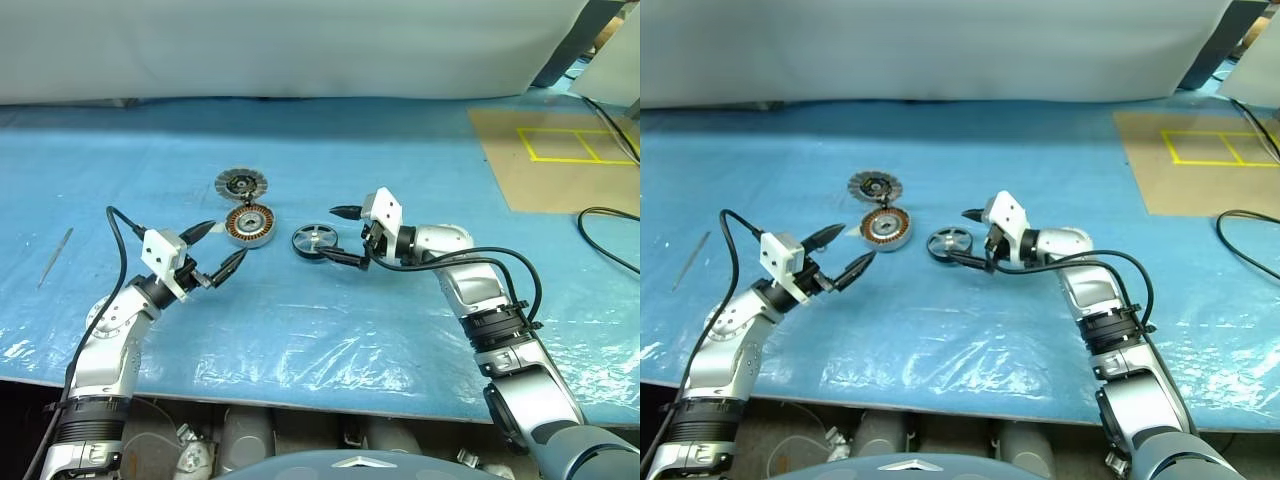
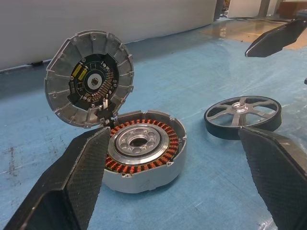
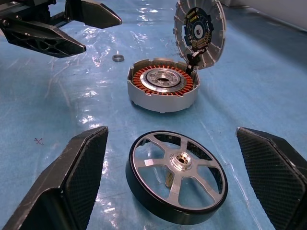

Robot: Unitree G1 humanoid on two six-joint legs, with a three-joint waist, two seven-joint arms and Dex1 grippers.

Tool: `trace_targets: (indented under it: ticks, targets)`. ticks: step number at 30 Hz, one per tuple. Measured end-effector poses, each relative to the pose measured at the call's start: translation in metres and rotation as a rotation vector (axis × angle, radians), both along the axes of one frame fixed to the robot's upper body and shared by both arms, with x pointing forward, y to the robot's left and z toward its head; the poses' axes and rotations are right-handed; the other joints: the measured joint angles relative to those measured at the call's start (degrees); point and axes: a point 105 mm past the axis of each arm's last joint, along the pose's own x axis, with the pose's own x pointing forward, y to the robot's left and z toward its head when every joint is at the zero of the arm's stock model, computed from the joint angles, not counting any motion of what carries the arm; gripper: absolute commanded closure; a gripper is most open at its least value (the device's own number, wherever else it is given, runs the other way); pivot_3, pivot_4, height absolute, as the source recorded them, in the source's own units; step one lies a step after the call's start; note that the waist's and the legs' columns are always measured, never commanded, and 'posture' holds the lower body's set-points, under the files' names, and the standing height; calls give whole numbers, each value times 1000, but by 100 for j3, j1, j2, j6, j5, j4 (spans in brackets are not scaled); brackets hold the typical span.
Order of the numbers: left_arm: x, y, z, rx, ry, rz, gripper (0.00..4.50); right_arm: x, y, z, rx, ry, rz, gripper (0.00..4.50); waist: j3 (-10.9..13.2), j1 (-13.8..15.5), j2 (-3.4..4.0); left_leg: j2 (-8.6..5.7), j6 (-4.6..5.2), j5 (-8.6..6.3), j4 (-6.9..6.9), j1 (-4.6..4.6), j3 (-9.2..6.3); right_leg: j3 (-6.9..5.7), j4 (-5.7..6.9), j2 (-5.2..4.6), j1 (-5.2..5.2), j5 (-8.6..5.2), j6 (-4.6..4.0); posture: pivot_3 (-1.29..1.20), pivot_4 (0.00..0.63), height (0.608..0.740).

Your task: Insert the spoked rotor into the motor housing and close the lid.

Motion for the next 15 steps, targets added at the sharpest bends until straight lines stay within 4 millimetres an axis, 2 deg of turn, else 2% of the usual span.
trace_targets:
  ticks: [15]
  targets:
    - [1, 2, -4, 8, 8, 6, 0, 2, 0, 2, 0, -12, -3, 24, 0, 0, 0, 0, 0, 0, 0, 0, 0, 0, 0, 0, 0, 0, 0, 0, 150, 740]
